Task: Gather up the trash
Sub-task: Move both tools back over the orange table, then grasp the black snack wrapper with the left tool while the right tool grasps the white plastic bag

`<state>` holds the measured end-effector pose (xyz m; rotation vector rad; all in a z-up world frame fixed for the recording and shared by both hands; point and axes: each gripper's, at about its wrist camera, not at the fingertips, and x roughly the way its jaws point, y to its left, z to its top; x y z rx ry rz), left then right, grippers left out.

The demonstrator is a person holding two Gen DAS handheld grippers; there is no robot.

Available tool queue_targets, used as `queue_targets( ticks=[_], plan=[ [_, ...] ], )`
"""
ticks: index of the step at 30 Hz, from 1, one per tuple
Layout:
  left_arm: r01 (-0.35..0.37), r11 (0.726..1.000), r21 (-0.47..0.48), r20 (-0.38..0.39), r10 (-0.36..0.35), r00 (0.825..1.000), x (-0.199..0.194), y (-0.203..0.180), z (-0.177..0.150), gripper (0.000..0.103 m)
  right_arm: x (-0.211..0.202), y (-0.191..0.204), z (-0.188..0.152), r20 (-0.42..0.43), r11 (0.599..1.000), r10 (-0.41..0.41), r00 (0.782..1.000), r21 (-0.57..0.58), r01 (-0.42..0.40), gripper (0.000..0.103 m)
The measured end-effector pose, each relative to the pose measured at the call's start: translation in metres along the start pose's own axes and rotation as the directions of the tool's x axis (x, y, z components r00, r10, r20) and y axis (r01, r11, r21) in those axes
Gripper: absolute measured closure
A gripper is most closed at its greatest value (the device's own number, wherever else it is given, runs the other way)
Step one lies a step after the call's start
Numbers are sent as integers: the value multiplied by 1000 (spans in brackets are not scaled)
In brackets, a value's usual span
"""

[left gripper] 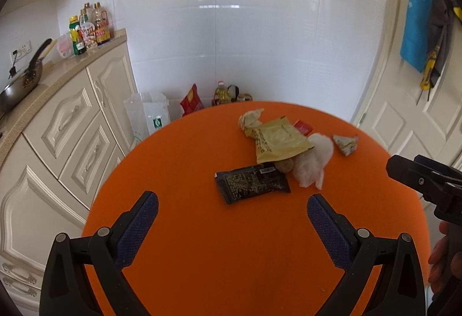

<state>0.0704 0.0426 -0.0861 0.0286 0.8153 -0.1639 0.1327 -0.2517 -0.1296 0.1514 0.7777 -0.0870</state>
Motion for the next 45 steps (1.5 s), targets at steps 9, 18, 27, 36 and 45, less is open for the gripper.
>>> queue_targets(
  ticks=[9, 18, 27, 36, 45],
  plan=[
    [1, 995, 97, -98, 8, 995, 131, -17, 53, 1, 65, -1, 5, -90, 999, 37, 995, 18, -36, 0],
    [32, 956, 290, -104, -2, 995, 211, -43, 80, 1, 113, -1, 12, -129, 996, 75, 989, 51, -68, 12],
    [197, 944, 264, -137, -165, 977, 259, -57, 113, 66, 120, 8, 13, -131, 991, 135, 982, 35, -131, 54],
    [278, 949, 146, -159, -255, 954, 303, -46, 143, 96, 61, -23, -16, -89, 992, 111, 990, 70, -105, 54],
    [145, 933, 330, -94, -120, 988, 327, -92, 144, 14, 36, -36, -33, -81, 993, 94, 992, 85, -87, 54]
  ],
)
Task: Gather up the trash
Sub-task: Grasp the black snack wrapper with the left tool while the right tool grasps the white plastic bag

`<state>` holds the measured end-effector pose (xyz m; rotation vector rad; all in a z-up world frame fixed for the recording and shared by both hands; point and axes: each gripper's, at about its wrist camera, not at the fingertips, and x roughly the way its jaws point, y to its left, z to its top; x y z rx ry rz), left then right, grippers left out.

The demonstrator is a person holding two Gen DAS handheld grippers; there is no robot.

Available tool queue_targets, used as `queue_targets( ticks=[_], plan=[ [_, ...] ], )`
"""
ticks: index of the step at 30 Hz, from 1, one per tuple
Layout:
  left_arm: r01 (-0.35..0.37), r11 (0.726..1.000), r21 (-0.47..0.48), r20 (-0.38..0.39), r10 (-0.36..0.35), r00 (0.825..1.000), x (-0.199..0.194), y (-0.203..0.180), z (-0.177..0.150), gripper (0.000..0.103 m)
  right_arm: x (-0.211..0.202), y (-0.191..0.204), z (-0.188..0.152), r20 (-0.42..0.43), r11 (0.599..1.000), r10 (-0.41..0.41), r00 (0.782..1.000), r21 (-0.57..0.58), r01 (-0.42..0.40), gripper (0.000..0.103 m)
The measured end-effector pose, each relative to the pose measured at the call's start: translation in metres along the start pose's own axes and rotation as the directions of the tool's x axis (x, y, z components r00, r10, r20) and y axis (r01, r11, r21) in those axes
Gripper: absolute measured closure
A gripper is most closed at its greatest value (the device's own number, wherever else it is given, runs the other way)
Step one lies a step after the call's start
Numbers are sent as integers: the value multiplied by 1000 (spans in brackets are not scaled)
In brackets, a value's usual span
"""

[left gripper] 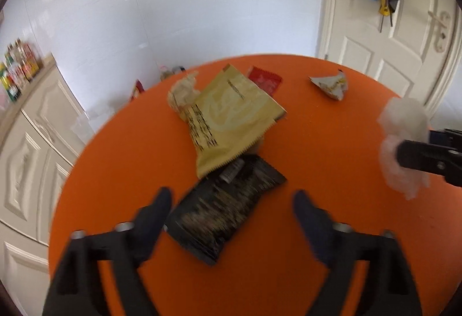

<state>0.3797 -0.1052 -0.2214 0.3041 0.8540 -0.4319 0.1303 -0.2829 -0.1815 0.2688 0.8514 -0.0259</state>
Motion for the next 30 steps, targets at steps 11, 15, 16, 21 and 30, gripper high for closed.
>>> queue_targets(
  ticks=[11, 15, 16, 21, 30],
  plan=[
    [125, 985, -117, -4, -126, 992, 46, 22, 14, 96, -6, 4, -4, 7, 1000, 5, 1000, 3, -5, 54],
    [213, 952, -220, 15, -215, 977, 46, 27, 9, 101, -11, 8, -10, 7, 1000, 12, 1000, -11, -12, 54],
    [217, 953, -213, 24, -217, 976, 40, 23, 8, 101, -13, 8, -11, 8, 1000, 14, 1000, -13, -14, 54],
    [274, 936, -219, 63, -267, 962, 15, 9, -17, 102, -24, 3, -17, 18, 1000, 12, 1000, -5, -12, 54],
    [154, 984, -95, 19, -153, 988, -12, -45, -46, 57, -33, -6, -30, 14, 1000, 2, 1000, 5, -2, 54]
  ],
)
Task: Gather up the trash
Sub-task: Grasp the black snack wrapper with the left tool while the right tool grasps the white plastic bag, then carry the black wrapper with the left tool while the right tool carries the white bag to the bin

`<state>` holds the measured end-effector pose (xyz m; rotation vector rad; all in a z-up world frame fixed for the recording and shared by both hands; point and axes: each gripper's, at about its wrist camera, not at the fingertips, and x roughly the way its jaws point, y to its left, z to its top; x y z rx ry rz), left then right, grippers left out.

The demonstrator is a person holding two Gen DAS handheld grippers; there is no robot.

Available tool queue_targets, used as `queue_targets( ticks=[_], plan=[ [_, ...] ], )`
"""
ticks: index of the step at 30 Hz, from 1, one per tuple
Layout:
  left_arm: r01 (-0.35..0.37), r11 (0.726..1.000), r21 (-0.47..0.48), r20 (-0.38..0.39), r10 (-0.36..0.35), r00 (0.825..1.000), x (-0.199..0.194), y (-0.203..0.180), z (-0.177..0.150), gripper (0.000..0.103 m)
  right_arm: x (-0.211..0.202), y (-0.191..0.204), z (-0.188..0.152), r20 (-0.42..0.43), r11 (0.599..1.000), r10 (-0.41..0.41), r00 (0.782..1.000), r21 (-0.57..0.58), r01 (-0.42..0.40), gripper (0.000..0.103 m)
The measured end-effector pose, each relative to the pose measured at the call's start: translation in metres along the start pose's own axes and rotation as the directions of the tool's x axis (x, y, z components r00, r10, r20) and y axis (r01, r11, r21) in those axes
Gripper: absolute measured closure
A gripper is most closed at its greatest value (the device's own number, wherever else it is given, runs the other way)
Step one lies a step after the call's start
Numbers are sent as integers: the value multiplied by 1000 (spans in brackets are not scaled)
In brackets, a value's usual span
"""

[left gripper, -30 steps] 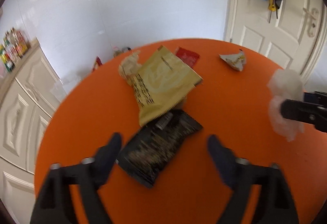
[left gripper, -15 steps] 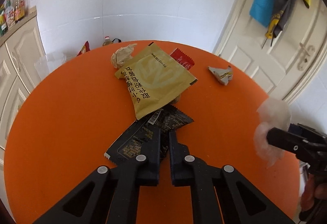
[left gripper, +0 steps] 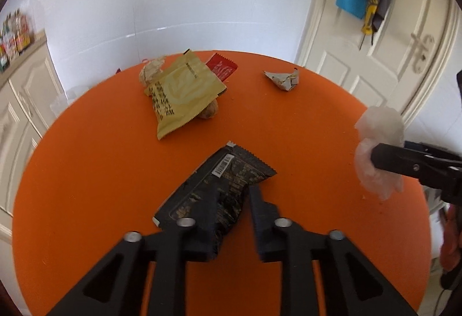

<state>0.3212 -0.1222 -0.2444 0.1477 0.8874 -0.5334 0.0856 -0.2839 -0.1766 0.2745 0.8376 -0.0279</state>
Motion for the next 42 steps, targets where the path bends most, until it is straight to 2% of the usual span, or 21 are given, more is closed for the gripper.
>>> queue_targets(
  ticks=[1, 2, 3, 4, 6, 7, 8, 10, 11, 15, 16, 17, 19, 21, 25, 28, 35, 42],
  plan=[
    [-19, 1000, 19, 12, 19, 1000, -2, -2, 1, 42, -1, 0, -1, 0, 1000, -2, 1000, 0, 2, 54],
    [-44, 998, 34, 40, 42, 998, -5, -6, -2, 17, -1, 0, -1, 0, 1000, -2, 1000, 0, 2, 54],
    [-62, 997, 47, 70, 58, 996, -2, -7, 3, 6, -2, -1, -1, 1, 1000, -2, 1000, 1, 2, 54],
    [-75, 995, 60, 88, 70, 994, 1, -6, 8, 3, -2, -1, -2, 2, 1000, -4, 1000, 2, 4, 54],
    [-82, 994, 77, 55, 78, 995, 14, -4, 12, 1, -3, -3, -1, 4, 1000, -8, 1000, 4, 8, 54],
    [-82, 994, 75, 28, 80, 996, 26, -2, 15, 3, -3, -3, -1, 3, 1000, -9, 1000, 6, 9, 54],
    [-66, 996, 62, -28, 68, 997, 41, 2, 15, 12, -3, -3, -1, 3, 1000, -11, 1000, 6, 11, 54],
    [-39, 999, 23, -26, 40, 999, 44, 8, 23, 37, -4, -3, -1, 4, 1000, -14, 1000, 4, 14, 54],
    [-47, 999, 8, -12, 47, 999, 49, 9, 25, 40, -4, -4, -2, 5, 1000, -15, 1000, 3, 15, 54],
    [-40, 999, 0, -25, 40, 999, 54, 0, 26, 67, -4, -4, -2, 4, 1000, -18, 1000, 7, 18, 54],
    [-26, 1000, -17, -28, 26, 999, 56, -1, 25, 69, -5, -4, -3, 4, 1000, -18, 1000, 8, 18, 54],
    [-8, 999, -41, -28, 7, 1000, 58, 1, 25, 77, -5, -4, -3, 4, 1000, -16, 1000, 8, 16, 54],
    [52, 993, -105, -28, -55, 998, 59, 7, 24, 78, -8, -3, -4, 6, 1000, -16, 1000, 4, 16, 54],
    [66, 990, -124, -22, -70, 997, 38, 6, 21, 80, -11, -4, -6, 9, 1000, -15, 1000, 3, 15, 54],
    [102, 986, -128, 7, -102, 995, 20, -3, 8, 80, -18, -8, -9, 18, 1000, -13, 1000, 11, 13, 54],
    [115, 986, -119, 43, -111, 993, 4, -12, 5, 81, -26, -8, -10, 33, 1000, -13, 999, 11, 12, 54],
    [127, 991, -48, 142, -119, 983, -71, -39, -3, 81, -59, -14, -12, 91, 1000, -20, 996, 15, 18, 54],
    [155, 988, -4, 212, -151, 966, -110, -67, -7, 81, -99, -27, -15, 155, 999, -41, 987, 25, 37, 54]
  ],
)
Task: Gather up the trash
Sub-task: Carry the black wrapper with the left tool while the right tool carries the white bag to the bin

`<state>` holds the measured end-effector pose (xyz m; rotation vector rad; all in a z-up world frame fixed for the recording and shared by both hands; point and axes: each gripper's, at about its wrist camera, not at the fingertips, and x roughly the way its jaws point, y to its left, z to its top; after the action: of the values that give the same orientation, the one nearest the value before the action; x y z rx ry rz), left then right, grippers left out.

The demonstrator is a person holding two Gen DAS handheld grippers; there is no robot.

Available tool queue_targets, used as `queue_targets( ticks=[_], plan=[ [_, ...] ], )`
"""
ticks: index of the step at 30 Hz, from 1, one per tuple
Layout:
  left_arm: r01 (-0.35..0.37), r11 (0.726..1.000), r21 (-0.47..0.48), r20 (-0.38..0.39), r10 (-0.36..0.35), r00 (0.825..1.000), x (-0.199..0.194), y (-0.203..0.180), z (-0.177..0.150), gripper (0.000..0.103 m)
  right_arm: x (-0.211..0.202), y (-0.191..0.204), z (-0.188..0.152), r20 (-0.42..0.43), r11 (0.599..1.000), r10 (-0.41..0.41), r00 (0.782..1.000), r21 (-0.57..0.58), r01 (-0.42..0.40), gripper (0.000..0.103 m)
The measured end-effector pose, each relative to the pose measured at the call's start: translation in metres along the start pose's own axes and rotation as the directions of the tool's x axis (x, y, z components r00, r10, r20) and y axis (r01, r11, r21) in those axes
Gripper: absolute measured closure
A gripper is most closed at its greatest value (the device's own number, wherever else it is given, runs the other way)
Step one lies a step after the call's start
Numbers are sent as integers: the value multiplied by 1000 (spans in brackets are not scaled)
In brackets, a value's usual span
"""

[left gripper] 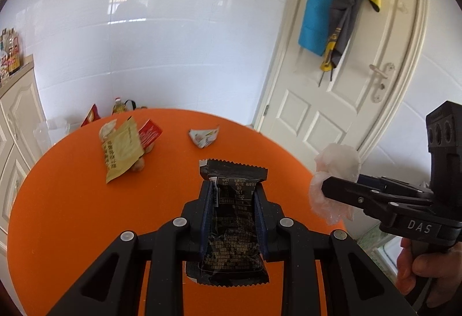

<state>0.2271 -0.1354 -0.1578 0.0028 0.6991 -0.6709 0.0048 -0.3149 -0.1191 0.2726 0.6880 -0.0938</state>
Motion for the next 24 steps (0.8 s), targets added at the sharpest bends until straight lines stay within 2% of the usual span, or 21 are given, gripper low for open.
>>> queue_targets(
  ticks=[7, 13, 19, 24],
  plan=[
    [75, 994, 76, 52, -79, 996, -33, -52, -3, 81, -48, -34, -2, 74, 998, -48, 996, 44, 45, 54],
    [159, 976, 149, 47, -167, 985, -37, -108, -7, 81, -97, -85, -12, 126, 985, -139, 982, 120, 124, 54],
    [247, 945, 215, -6, -251, 968, -33, -166, -15, 81, -139, -144, -29, 141, 954, -247, 959, 212, 214, 54],
    [312, 916, 253, -110, -293, 950, -9, -210, -34, 81, -154, -194, -49, 104, 914, -329, 939, 285, 289, 54]
  ],
)
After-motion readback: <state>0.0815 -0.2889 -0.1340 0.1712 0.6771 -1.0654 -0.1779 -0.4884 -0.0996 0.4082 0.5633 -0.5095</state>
